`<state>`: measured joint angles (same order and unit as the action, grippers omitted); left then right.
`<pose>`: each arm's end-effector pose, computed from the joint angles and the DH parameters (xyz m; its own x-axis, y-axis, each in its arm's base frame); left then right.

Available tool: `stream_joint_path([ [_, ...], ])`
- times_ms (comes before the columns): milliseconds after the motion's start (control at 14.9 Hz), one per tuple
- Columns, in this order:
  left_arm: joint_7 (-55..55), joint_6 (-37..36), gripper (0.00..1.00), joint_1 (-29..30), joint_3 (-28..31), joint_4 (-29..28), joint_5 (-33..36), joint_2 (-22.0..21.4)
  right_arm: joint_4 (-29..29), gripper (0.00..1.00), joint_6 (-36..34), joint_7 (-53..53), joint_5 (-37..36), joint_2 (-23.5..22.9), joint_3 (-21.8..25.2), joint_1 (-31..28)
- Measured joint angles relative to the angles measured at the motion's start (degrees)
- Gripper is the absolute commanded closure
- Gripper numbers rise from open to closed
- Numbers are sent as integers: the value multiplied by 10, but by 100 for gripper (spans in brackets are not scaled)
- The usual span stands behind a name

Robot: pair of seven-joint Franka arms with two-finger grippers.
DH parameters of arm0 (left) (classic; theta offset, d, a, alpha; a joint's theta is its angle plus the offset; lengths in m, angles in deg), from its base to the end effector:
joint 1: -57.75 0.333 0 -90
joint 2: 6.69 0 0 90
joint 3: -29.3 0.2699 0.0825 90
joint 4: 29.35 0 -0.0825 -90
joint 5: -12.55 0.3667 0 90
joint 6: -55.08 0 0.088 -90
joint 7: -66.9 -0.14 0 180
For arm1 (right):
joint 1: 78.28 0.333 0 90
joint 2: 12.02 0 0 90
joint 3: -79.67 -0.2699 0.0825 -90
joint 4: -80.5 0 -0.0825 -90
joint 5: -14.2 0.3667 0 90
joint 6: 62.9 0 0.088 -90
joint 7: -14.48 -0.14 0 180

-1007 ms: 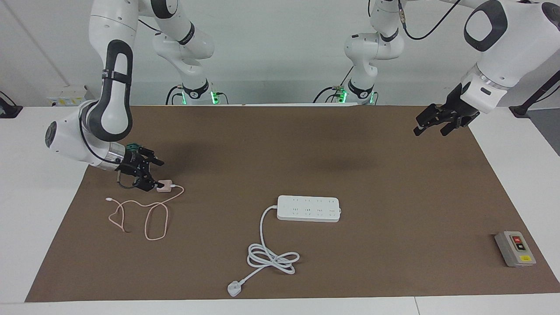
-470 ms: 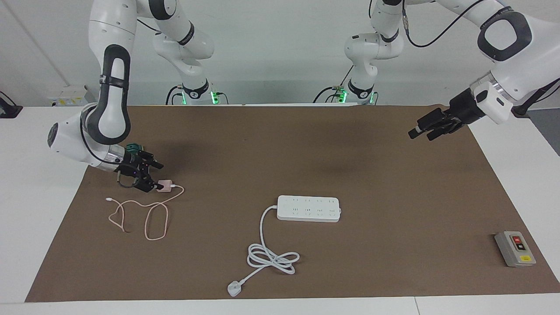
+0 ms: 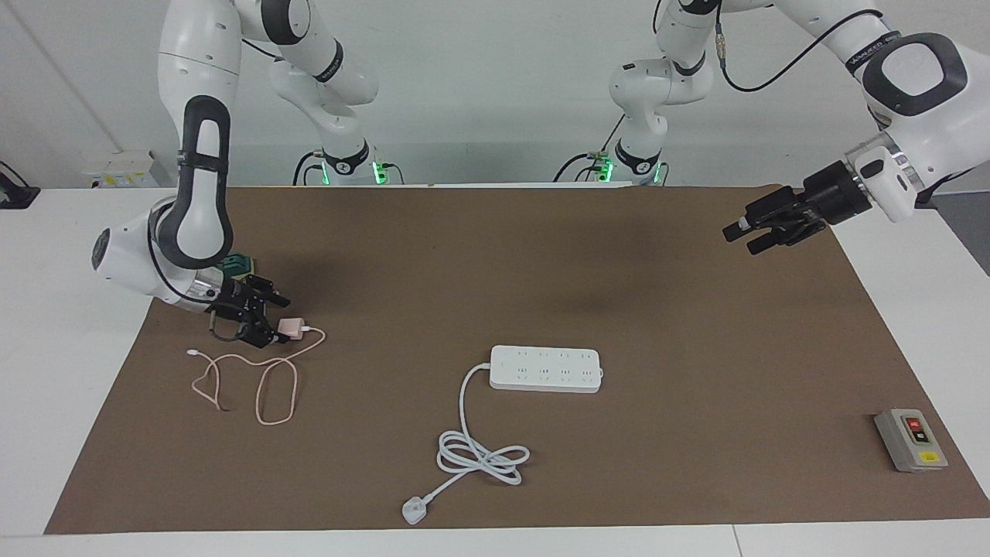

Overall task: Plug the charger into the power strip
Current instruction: 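Grasp the power strip end with the left gripper while the right gripper grasps the charger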

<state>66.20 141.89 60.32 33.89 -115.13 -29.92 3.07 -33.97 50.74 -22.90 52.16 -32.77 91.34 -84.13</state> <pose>0.5773 -0.0291 0.5167 0.9886 0.0778 -0.1291 0.1445 -0.7340 0.6636 0.5259 -0.1083 0.2052 0.2051 -0.8096 -0.5500 -0.9763 -0.2091 -0.0563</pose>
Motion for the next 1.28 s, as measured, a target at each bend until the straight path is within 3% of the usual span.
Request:
stream_joint_path([
  [403,-33,-1,0,3,-2,-8,-110,4,0,0,3,0,17,-5,0,0],
  [805,-74,13,0,-4,-8,-29,-229,43,0,0,13,0,17,-8,0,0],
  [1141,-118,52,0,-42,-10,-33,-321,84,0,0,16,0,17,-8,0,0],
  [1208,-128,62,0,-51,-10,-33,-332,92,0,4,18,2,17,-9,0,0],
  [1275,-137,69,0,-58,-10,-34,-342,102,0,15,18,6,17,-9,0,0],
])
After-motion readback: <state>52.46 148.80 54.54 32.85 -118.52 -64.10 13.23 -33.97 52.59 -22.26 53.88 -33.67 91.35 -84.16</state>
